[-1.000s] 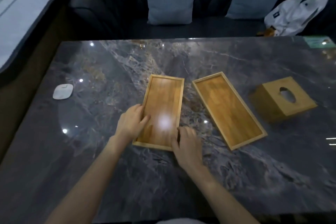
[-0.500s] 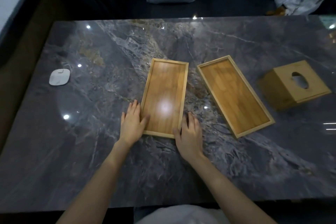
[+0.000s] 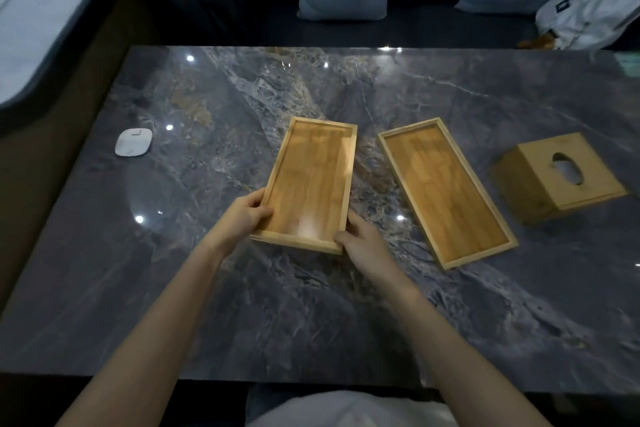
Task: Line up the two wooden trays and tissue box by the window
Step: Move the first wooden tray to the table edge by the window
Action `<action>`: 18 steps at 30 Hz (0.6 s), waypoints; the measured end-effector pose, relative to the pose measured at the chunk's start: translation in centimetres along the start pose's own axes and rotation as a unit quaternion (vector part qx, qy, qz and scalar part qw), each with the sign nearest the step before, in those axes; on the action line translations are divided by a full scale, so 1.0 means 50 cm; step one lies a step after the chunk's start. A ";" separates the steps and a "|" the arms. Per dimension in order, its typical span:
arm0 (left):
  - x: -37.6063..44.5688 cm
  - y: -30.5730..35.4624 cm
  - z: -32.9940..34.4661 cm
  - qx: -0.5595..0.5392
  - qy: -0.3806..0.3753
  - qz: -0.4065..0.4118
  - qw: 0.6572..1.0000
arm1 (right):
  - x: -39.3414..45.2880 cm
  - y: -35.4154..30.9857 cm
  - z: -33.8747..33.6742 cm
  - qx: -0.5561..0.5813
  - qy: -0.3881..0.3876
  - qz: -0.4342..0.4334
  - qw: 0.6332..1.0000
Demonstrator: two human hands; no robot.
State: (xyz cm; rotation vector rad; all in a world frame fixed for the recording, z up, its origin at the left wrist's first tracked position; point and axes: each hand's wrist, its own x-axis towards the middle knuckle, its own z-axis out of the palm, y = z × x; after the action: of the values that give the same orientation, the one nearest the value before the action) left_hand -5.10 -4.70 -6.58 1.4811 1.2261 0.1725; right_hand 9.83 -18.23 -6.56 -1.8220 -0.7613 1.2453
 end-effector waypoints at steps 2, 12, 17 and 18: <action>-0.010 0.008 -0.013 -0.041 -0.016 -0.020 0.999 | -0.001 -0.019 -0.017 0.010 -0.020 -0.014 1.000; -0.079 0.038 -0.115 -0.142 0.017 0.015 0.990 | 0.007 -0.119 -0.001 0.033 -0.069 -0.093 0.993; -0.105 0.041 -0.218 -0.128 0.044 0.052 0.989 | 0.023 -0.179 0.069 0.022 -0.086 -0.126 0.988; -0.109 0.037 -0.240 -0.128 0.051 0.055 0.989 | 0.026 -0.191 0.088 0.026 -0.092 -0.134 0.986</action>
State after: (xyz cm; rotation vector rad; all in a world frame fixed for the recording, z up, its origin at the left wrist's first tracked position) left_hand -14.69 -0.70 1.71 1.3272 1.1561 0.4687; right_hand 5.71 -11.08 0.11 -1.5185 -1.0299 1.2517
